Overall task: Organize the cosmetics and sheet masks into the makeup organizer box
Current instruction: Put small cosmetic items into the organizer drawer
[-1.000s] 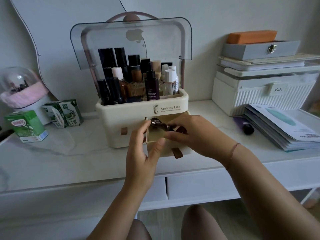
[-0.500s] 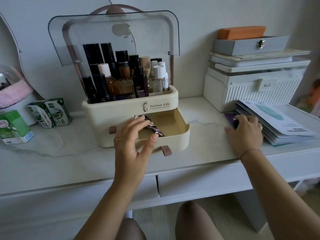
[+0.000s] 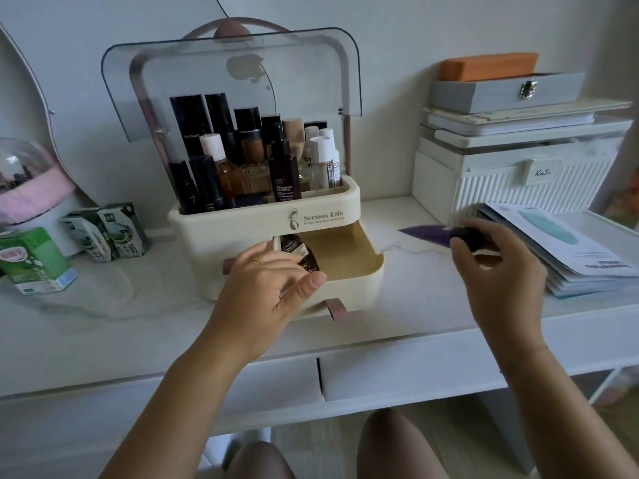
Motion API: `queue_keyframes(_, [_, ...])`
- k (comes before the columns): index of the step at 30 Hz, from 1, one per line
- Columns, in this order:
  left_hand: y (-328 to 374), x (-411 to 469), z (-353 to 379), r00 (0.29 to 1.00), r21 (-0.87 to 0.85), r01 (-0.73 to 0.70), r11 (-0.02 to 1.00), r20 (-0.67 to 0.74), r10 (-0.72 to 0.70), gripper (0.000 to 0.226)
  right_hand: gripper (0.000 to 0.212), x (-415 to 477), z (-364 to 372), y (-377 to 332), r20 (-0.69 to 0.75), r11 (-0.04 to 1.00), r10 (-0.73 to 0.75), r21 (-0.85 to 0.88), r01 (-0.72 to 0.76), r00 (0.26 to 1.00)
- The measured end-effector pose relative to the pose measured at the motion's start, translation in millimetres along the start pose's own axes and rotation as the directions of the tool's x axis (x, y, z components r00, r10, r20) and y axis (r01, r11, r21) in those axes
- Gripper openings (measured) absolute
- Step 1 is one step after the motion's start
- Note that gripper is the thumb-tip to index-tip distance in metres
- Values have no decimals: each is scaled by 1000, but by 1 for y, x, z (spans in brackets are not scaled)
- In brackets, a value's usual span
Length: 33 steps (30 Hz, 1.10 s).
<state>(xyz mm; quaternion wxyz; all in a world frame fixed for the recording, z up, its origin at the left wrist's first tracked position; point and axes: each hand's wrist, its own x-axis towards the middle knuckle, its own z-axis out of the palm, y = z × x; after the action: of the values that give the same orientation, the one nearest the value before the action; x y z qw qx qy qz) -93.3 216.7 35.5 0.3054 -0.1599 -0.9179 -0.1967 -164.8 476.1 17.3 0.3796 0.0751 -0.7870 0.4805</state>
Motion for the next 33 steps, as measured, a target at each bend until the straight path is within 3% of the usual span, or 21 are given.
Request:
queue_keyframes(3, [0,-5,2,997,-109,55,993,-52,-61,69,27,-17,-11,-43,-67,980,-152,122,159,986])
queue_keyframes(6, [2,-13,8,979,-226,146,963,-109,-174,64,29,-27,-10,-71,64,964,-245,124,236,967])
queue_keyframes(10, [4,-26,19,956,-265,201,943,-158,-248,59,26,-27,17,-79,284,983,-178,4,184,942])
queue_keyframes(15, [3,-35,26,938,-325,223,919,-186,-294,67,21,-11,41,-78,373,978,-156,-74,197,915])
queue_keyframes(20, [3,-38,28,922,-310,222,924,-243,-303,69,18,-14,42,-68,395,993,-114,19,116,911])
queue_keyframes(23, [-1,-41,29,907,-309,235,922,-271,-322,70,43,-24,32,-54,425,983,-80,183,1,902])
queue_keyframes(25, [-2,-43,30,893,-307,250,918,-293,-341,72,60,-33,27,-42,534,960,-44,257,-112,844])
queue_keyframes(28, [-5,-43,31,864,-248,269,931,-364,-347,83,73,-41,31,-26,622,953,-15,246,-177,783])
queue_keyframes(31, [-16,-35,32,815,-117,341,933,-459,-355,93,78,-34,48,-17,586,960,35,206,-191,809])
queue_keyframes(33, [-24,-27,33,761,-111,449,886,-473,-445,108,79,-27,61,-13,556,963,73,176,-203,828])
